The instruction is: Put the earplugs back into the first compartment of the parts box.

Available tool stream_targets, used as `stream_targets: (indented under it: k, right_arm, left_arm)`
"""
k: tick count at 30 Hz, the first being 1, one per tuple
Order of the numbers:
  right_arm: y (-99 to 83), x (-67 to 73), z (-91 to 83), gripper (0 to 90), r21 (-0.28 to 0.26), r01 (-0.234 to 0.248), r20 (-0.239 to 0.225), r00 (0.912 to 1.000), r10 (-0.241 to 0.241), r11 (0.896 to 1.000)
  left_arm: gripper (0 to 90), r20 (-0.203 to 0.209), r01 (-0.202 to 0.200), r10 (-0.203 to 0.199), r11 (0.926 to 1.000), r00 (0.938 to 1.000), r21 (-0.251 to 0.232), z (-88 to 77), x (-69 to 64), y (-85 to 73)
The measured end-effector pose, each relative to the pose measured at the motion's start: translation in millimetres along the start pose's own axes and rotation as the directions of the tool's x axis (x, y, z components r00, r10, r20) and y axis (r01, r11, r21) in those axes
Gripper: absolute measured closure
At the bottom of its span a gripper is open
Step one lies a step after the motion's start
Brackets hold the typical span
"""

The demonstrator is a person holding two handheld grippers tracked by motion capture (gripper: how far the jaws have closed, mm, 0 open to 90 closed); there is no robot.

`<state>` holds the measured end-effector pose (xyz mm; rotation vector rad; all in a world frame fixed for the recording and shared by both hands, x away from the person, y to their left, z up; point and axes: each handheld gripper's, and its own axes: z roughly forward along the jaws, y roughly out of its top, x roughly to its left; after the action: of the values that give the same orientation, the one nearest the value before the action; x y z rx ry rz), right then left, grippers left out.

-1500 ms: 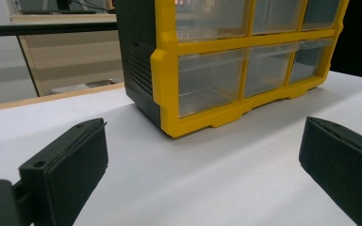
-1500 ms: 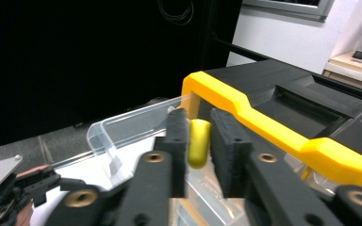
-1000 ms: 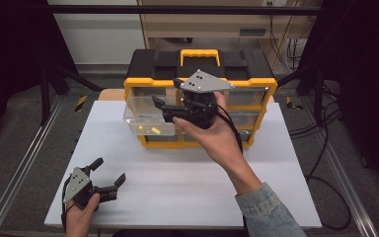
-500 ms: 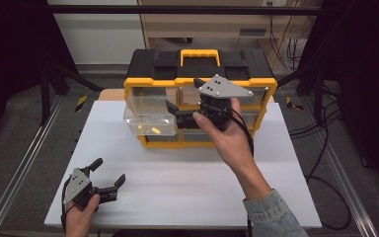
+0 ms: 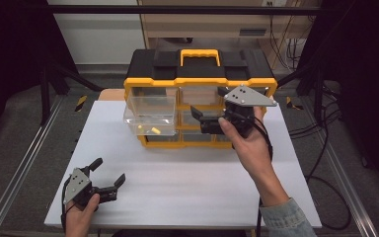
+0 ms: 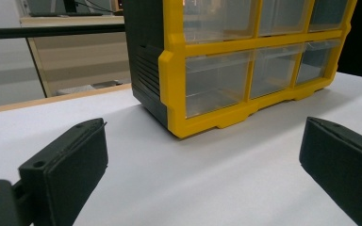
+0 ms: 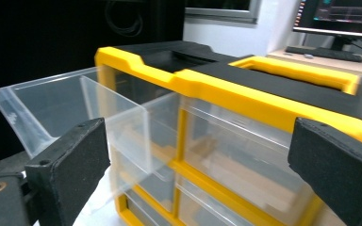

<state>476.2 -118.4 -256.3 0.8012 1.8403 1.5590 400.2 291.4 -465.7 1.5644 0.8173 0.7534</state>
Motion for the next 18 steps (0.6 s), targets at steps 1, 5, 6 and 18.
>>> stream_targets:
  k: [1,5,6,18]
  right_arm:
    - [0.0,0.0,0.0,6.1,0.000,0.000,0.000,1.0000,0.000,1.000]
    - [-3.1,-7.2,-6.3,6.1,-0.002,-0.010,0.013,0.9999,0.010,1.000]
    - [-5.4,-10.3,-9.7,6.1,-0.001,-0.016,0.016,0.9997,0.016,1.000]
    - [-22.6,-25.6,-31.0,3.4,0.007,-0.016,0.064,0.9978,0.015,1.000]
  left_arm:
    - [1.3,0.000,0.000,0.000,1.0000,1.0000,0.000,0.0,0.0,0.0]
    - [1.3,-0.005,0.004,-0.004,1.0000,1.0000,0.000,-0.1,1.2,-0.3]
    - [1.3,-0.007,0.005,-0.005,1.0000,1.0000,-0.002,-0.7,1.4,-0.2]
    - [1.1,-0.008,0.028,-0.028,0.9990,0.9996,-0.036,-5.4,8.0,0.8]
